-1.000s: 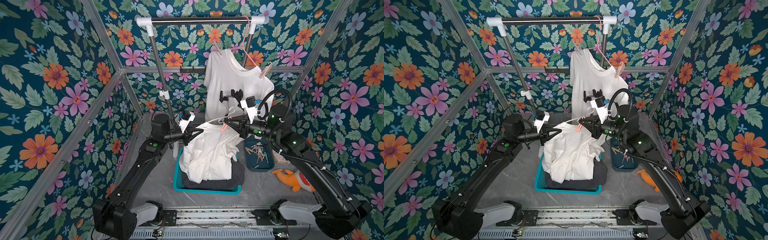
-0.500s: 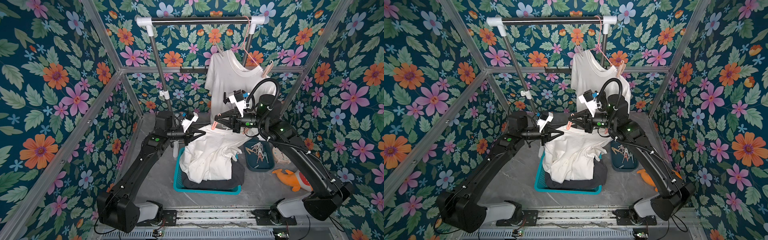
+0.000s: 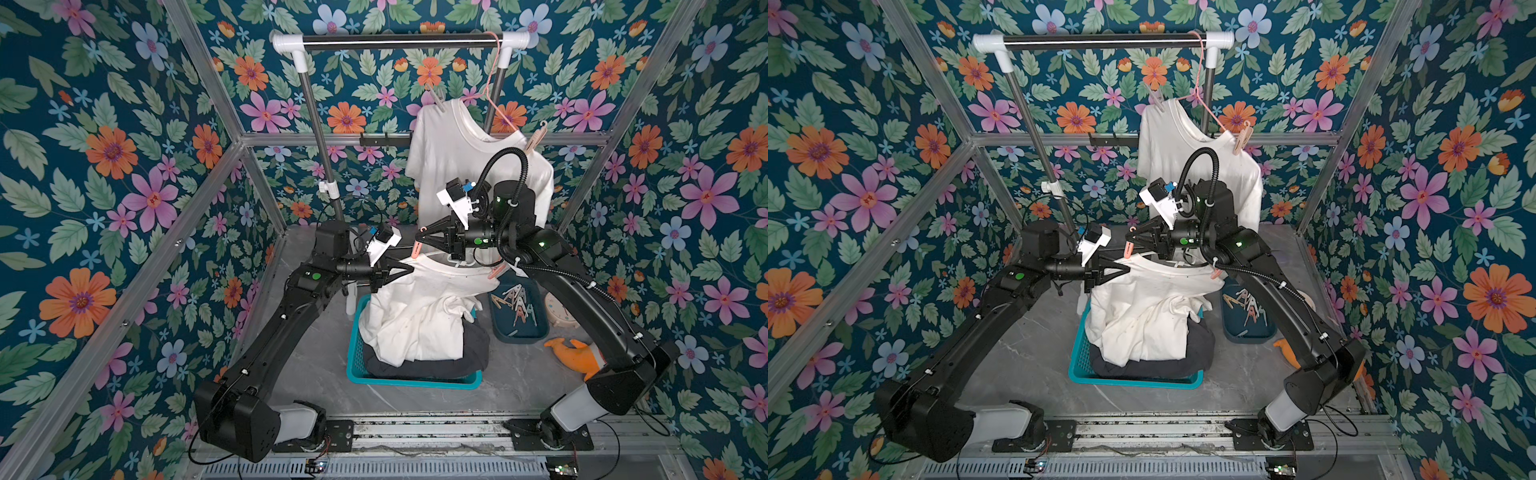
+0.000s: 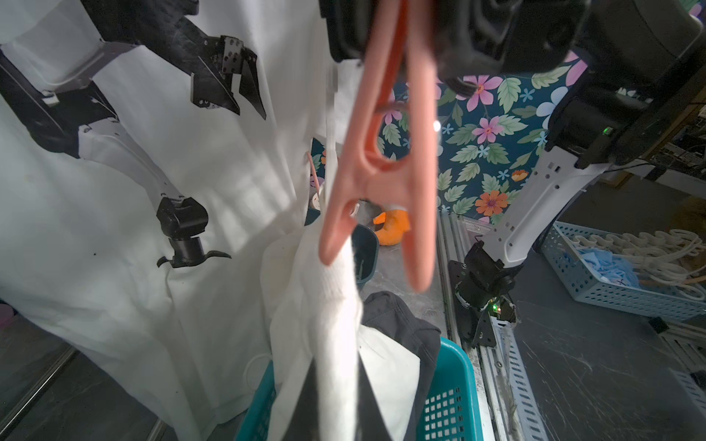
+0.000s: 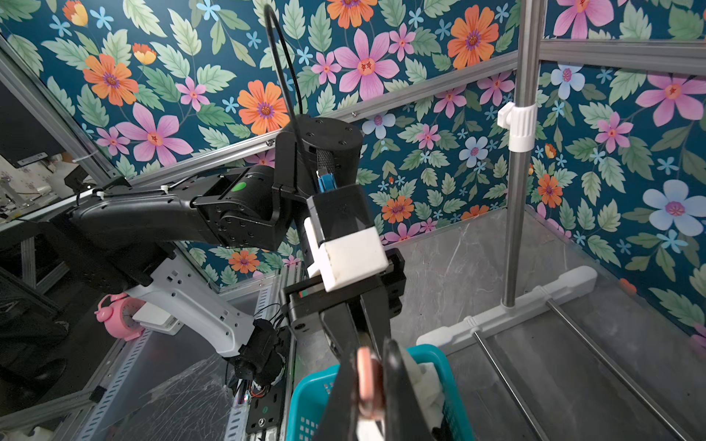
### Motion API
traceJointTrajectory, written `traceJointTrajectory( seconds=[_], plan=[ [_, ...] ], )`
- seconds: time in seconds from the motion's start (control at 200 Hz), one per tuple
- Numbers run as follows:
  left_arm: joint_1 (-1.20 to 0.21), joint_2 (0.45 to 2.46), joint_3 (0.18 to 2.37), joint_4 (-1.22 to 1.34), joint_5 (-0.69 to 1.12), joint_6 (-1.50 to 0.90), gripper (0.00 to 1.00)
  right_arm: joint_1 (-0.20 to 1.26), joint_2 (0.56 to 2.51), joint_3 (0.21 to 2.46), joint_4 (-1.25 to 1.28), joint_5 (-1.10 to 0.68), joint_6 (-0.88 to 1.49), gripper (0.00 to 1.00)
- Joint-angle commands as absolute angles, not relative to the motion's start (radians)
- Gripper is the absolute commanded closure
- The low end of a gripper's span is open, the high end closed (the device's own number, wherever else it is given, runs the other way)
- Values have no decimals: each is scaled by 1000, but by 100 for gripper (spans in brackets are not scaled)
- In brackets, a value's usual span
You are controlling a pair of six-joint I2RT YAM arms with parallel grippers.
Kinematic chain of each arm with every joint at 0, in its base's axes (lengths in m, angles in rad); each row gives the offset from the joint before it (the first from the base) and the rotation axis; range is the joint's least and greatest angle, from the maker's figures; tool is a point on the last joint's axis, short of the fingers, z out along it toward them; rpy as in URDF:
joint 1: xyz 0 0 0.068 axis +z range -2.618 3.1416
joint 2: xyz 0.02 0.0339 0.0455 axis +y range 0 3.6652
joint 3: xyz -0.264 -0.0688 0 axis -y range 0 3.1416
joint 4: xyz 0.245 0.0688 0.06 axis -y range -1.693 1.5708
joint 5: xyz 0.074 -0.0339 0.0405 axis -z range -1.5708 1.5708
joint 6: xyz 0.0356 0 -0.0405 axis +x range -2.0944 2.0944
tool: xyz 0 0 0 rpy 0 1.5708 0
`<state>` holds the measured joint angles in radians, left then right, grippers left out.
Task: Use clothespins to secure the t-shirt on both sides of the hanger
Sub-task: Clamp the T-shirt on the hanger.
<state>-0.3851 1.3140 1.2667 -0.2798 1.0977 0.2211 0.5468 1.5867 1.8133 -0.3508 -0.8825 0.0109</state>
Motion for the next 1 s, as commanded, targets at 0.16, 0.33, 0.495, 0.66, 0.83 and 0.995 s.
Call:
traceJointTrajectory(
  seconds=[0.16,0.33,0.495,0.66,0.83,0.995],
  plan=[
    [-385,1312,1282,-293,1117,263,100,551,1649,1916,-509,-913,-114,100],
    [-385,1310,1282,-298,1110,271,100,551,1686,1929,-556,-931,-141,100],
    [-385,1308,1281,-301,1106,279,100,551,1705,1953,-600,-958,-156,100],
    [-385,1302,1278,-301,1103,291,100,550,1719,1965,-630,-938,-180,100],
    [-385,1300,1279,-316,1087,305,100,551,1748,2030,-737,-926,-237,100],
    [-385,1296,1280,-313,1087,305,100,553,1755,2042,-752,-918,-253,100]
  ],
)
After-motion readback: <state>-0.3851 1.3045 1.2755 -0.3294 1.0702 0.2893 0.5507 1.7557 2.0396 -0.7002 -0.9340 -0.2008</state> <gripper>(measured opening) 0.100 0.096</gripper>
